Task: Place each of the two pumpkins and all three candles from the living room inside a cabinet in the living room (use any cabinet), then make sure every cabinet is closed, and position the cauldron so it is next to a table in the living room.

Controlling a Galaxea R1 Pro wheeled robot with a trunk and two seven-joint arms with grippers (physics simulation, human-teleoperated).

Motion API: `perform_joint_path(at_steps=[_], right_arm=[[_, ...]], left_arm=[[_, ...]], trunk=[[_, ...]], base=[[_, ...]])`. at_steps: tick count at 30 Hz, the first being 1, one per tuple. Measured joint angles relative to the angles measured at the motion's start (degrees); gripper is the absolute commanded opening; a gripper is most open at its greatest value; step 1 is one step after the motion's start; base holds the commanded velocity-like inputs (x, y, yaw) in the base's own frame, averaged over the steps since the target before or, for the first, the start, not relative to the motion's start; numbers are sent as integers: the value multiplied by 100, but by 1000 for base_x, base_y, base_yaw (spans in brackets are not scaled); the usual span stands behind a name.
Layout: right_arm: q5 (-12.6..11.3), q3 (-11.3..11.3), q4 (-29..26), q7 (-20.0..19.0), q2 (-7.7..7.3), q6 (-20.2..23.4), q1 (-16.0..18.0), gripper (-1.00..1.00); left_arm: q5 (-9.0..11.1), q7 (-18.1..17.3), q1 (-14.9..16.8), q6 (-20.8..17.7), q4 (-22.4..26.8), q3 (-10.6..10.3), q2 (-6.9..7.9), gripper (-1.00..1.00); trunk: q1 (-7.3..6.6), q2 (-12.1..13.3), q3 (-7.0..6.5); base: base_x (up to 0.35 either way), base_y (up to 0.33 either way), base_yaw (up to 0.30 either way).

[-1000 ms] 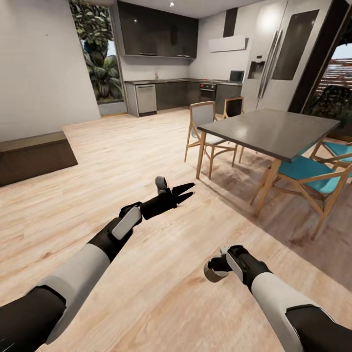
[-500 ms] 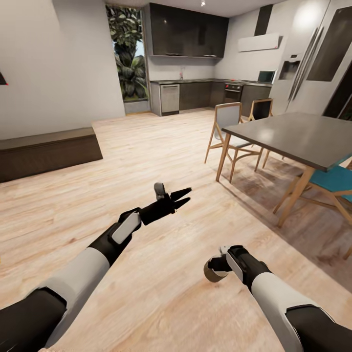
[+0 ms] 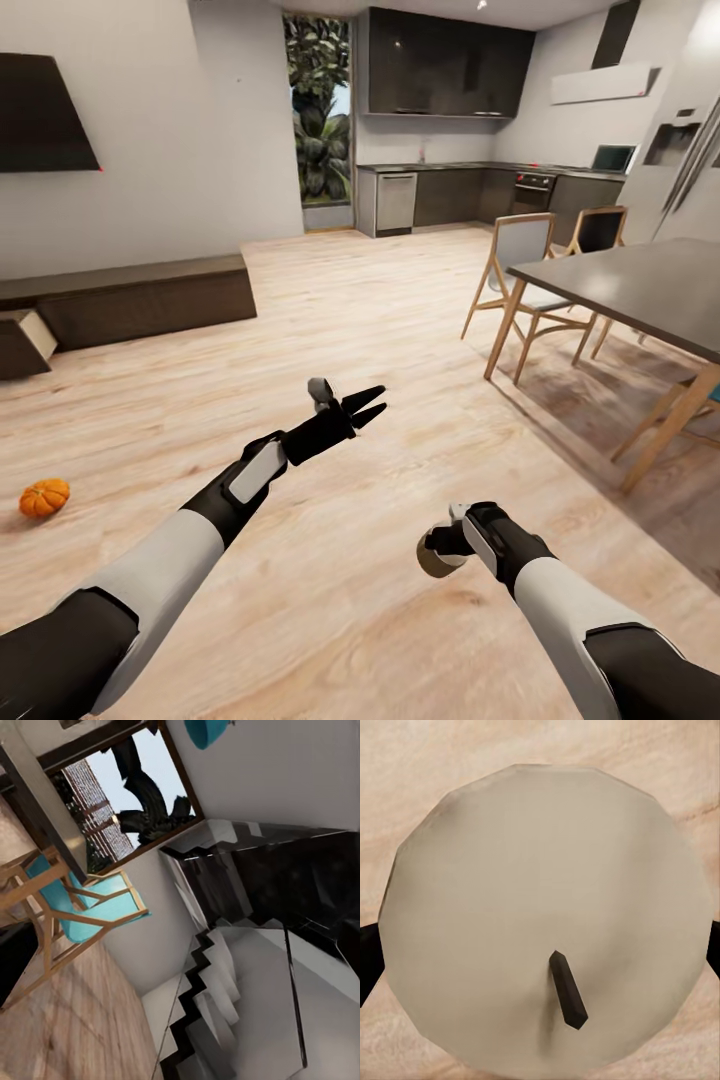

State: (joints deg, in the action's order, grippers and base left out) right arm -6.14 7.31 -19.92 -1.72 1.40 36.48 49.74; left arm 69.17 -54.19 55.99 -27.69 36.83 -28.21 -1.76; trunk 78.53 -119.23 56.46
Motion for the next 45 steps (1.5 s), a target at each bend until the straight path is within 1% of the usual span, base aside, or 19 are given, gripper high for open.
perform_joint_path(at_steps=[27, 45], right_arm=[[-4, 0, 6, 0, 9, 0, 0, -100], [-16, 0, 6, 0, 9, 0, 0, -100]], left_arm=[[-12, 5, 0, -13, 65, 16, 8, 100], [-9, -10, 0, 0, 20, 9, 9, 100]], trunk=[[0, 0, 0], [0, 0, 0]], base=[[0, 0, 286], [0, 0, 281]])
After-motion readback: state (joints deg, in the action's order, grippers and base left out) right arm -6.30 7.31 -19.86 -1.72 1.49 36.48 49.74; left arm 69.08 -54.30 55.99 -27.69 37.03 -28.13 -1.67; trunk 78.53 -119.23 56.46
